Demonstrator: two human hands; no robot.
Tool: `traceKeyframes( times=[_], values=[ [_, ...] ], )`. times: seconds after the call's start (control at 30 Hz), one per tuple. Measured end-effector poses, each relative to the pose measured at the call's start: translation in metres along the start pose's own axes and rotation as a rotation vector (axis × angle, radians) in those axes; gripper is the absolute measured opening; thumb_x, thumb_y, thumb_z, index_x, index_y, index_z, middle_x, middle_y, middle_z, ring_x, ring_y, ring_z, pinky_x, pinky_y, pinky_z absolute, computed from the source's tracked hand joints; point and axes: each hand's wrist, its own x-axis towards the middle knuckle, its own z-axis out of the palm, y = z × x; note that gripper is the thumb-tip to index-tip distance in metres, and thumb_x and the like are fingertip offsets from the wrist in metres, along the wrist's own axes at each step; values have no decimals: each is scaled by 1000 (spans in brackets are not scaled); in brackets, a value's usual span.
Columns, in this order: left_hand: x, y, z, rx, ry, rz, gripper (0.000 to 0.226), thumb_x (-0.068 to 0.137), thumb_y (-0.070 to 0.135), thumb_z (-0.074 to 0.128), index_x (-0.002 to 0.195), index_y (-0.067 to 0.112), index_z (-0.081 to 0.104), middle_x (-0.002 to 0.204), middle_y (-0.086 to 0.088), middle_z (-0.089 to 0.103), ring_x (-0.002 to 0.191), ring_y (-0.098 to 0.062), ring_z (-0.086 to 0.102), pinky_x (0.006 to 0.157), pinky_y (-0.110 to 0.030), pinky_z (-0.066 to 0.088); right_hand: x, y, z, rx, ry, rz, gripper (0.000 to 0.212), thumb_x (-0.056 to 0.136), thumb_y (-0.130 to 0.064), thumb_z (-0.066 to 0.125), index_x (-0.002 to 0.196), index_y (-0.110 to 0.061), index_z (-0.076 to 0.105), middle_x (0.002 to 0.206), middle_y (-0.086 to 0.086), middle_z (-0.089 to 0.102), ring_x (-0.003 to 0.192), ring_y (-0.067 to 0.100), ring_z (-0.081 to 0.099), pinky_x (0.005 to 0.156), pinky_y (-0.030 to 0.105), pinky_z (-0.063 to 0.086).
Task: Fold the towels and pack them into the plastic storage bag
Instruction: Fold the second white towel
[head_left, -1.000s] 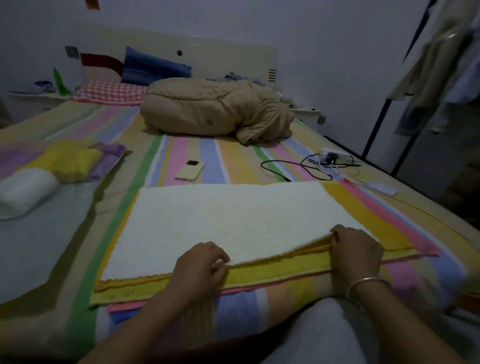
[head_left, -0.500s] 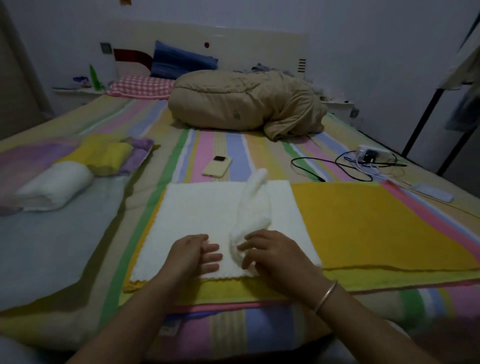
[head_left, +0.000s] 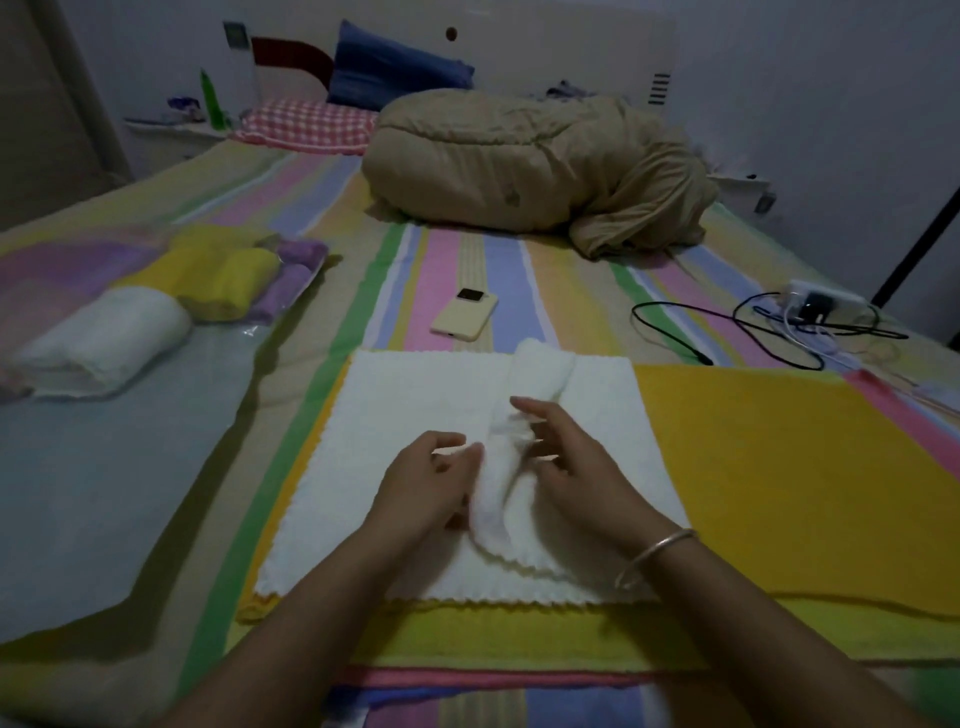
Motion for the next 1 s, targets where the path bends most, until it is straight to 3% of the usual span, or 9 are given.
traceKeyframes(
  times=[0.07, 0.13, 0.23, 0.33, 0.4, 0.53, 0.67, 0.8, 1.0],
  values=[
    [6, 0, 1, 149, -59, 58, 44, 75, 56, 70, 106, 26, 63, 90, 3, 70, 68, -8, 64, 52, -23, 48, 15, -5, -2, 98, 43, -44, 69, 80, 10, 39, 130, -36, 48, 110, 1, 65, 98, 12, 64, 82, 25, 51],
    [8, -1, 2, 224, -69, 102, 43, 64, 60, 70, 88, 24, 69, 74, 5, 70, 63, -8, 61, 56, -27, 47, 33, -2, -7, 46, 137, -75, 65, 79, 10, 39, 128, -31, 51, 104, -1, 68, 94, 14, 65, 76, 26, 51],
    [6, -6, -3, 240, -24, 137, 25, 74, 45, 74, 70, 20, 67, 63, 5, 66, 58, -7, 57, 61, -33, 47, 66, 17, -14, -402, 264, -88, 61, 78, 6, 46, 131, -24, 50, 124, 3, 58, 112, 24, 55, 85, 38, 48],
    [1, -11, -20, 316, 39, 167, 25, 80, 36, 72, 64, 20, 61, 51, 13, 55, 49, -2, 48, 55, -28, 40, 94, 35, -16, -714, 117, 67, 66, 84, -3, 51, 143, -28, 35, 147, 6, 32, 132, 28, 32, 93, 40, 41],
    [-4, -12, -33, 359, 62, 162, 31, 79, 39, 72, 61, 20, 55, 44, 15, 47, 44, -2, 41, 53, -27, 34, 107, 38, -15, -812, 106, 77, 55, 87, -9, 52, 138, -27, 41, 145, 7, 33, 129, 30, 32, 86, 40, 42],
    [-15, -10, -45, 500, 66, 140, 31, 71, 52, 62, 63, 23, 55, 52, 15, 54, 53, -7, 51, 53, -28, 37, 132, 26, -13, -900, 191, -1, 39, 78, 5, 50, 106, -20, 59, 119, 4, 52, 113, 26, 40, 61, 32, 33],
    [-18, -10, -44, 542, 132, 239, 15, 77, 35, 70, 79, 34, 55, 74, 17, 62, 77, 0, 59, 69, -27, 47, 159, 7, -2, -853, 159, -86, 32, 84, -1, 51, 107, -20, 63, 107, 5, 58, 112, 26, 43, 66, 33, 38],
    [-19, -7, -42, 372, -4, 265, 46, 81, 16, 65, 115, 39, 44, 87, 15, 60, 69, -1, 57, 72, -29, 51, 175, -9, 21, -808, 107, -106, 30, 89, -7, 48, 115, -15, 60, 105, 12, 56, 104, 30, 50, 71, 32, 37],
    [-32, -16, -60, 493, -4, 338, 37, 85, 5, 48, 90, 39, 59, 89, 11, 55, 63, 0, 47, 60, -15, 31, 191, -19, 52, -768, 52, -148, 31, 85, -4, 49, 112, -14, 61, 109, 14, 63, 102, 34, 57, 79, 36, 46]
  ],
)
